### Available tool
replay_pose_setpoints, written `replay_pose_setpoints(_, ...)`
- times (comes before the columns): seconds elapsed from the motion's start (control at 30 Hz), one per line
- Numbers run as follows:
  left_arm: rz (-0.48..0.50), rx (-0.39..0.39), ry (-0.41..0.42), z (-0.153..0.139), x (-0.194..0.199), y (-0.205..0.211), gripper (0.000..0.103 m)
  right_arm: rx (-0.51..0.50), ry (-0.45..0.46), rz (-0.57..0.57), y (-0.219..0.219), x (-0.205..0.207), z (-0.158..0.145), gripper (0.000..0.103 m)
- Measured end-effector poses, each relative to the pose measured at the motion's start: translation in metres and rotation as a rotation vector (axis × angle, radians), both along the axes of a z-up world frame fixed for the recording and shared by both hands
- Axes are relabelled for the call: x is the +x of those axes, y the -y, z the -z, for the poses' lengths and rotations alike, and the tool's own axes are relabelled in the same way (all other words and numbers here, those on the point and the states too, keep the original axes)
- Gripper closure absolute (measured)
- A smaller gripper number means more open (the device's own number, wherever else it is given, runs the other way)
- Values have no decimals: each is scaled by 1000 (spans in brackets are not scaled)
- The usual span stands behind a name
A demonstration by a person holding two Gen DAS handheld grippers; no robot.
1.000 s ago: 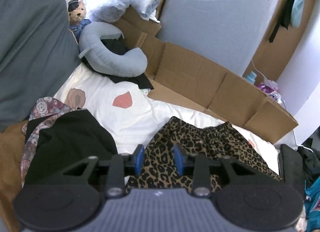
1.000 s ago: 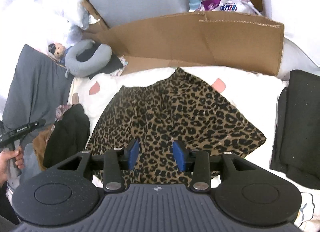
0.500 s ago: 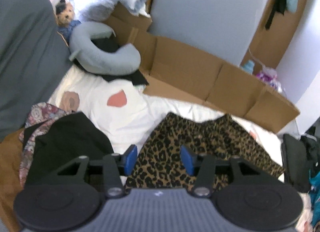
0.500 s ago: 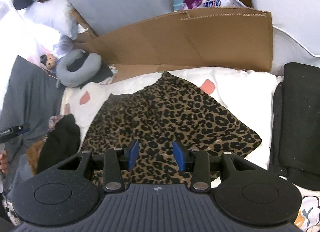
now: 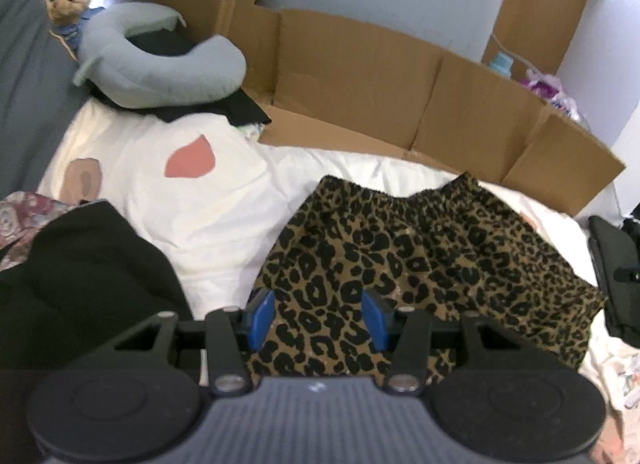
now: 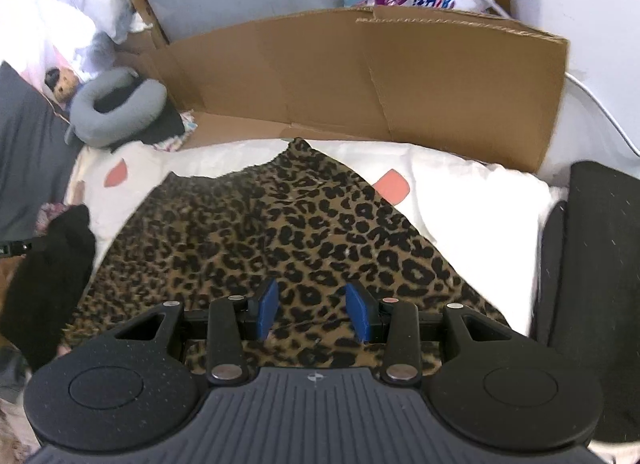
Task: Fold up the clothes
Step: 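Lower both open tools onto the waistband of the leopard-print trousers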
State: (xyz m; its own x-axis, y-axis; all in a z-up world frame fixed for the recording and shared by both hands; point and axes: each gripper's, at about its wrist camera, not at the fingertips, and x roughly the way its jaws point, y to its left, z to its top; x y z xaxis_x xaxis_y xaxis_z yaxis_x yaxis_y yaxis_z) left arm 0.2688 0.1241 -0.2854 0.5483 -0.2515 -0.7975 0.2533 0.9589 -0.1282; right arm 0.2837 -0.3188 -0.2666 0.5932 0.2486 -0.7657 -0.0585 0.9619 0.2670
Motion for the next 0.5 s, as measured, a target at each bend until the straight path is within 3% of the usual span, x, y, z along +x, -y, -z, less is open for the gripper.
replay_pose_setpoints(0.33, 29, -13, -10, 48, 36, 28, 52, -80, -9, -75, -14, 59, 58, 58)
replay_pose_setpoints(0.47, 26, -119, -53, 67, 50, 27, 52, -115, -24, -129, -22, 74, 76, 58)
replay_pose_setpoints(0.5, 33, -100, -65, 73, 54, 28, 52, -128, -30, -149, -24, 78, 79, 59)
